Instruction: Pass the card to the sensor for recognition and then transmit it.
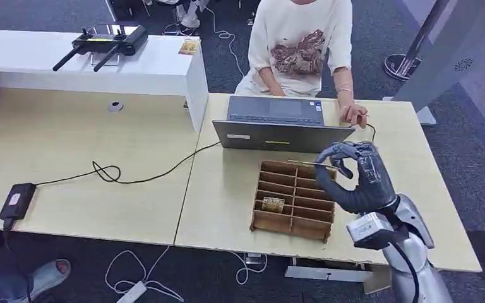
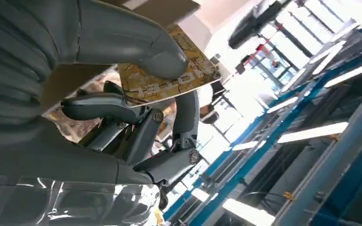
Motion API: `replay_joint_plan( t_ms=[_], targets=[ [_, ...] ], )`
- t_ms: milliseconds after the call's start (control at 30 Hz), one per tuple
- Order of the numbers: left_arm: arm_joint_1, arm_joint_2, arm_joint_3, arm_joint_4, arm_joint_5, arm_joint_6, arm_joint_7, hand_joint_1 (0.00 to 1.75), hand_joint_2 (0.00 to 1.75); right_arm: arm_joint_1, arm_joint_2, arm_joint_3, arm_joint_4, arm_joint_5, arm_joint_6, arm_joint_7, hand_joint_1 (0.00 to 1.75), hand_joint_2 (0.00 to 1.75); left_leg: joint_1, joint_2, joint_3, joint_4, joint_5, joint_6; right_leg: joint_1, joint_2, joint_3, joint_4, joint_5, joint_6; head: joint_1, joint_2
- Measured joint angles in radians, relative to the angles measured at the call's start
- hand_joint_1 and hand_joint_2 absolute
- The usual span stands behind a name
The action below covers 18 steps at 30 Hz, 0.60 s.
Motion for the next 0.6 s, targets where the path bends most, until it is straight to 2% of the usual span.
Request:
replay_joint_plan(
  t_ms=[133, 267, 400, 600],
  targets=[
    [0.0, 0.002, 0.0, 0.0, -0.005, 0.001, 0.0, 0.0, 0.0, -0.086, -0.008, 0.0, 0.04, -0.126, 0.026, -0.003, 1.75, 1.75, 0.0, 0.0, 0.0, 0.0, 0.0, 0.0, 0.0, 0.001, 0.0, 0.0, 0.001, 0.0, 0.0, 0.0],
    [0.002, 0.005, 0.0, 0.0, -0.004, 0.006, 0.0, 0.0, 0.0, -0.157, -0.008, -0.003, 0.085, -0.183, 0.022, 0.024, 1.75, 1.75, 0.0, 0.0, 0.0, 0.0, 0.0, 0.0, 0.0, 0.0, 0.0, 0.0, 0.001, 0.0, 0.0, 0.0],
    [0.003, 0.006, 0.0, 0.0, -0.001, 0.008, -0.003, 0.0, 0.0, -0.231, -0.008, -0.002, 0.157, -0.186, -0.025, 0.05, 1.75, 1.75, 0.0, 0.0, 0.0, 0.0, 0.0, 0.0, 0.0, 0.0, 0.0, 0.0, 0.001, 0.0, 0.0, 0.0],
    [0.005, 0.009, 0.0, 0.0, -0.003, 0.009, -0.006, 0.0, 0.0, -0.332, -0.008, 0.012, 0.263, -0.09, -0.102, 0.053, 1.75, 1.75, 0.0, 0.0, 0.0, 0.0, 0.0, 0.0, 0.0, 0.0, 0.0, 0.001, 0.001, 0.0, 0.0, 0.0]
  ],
)
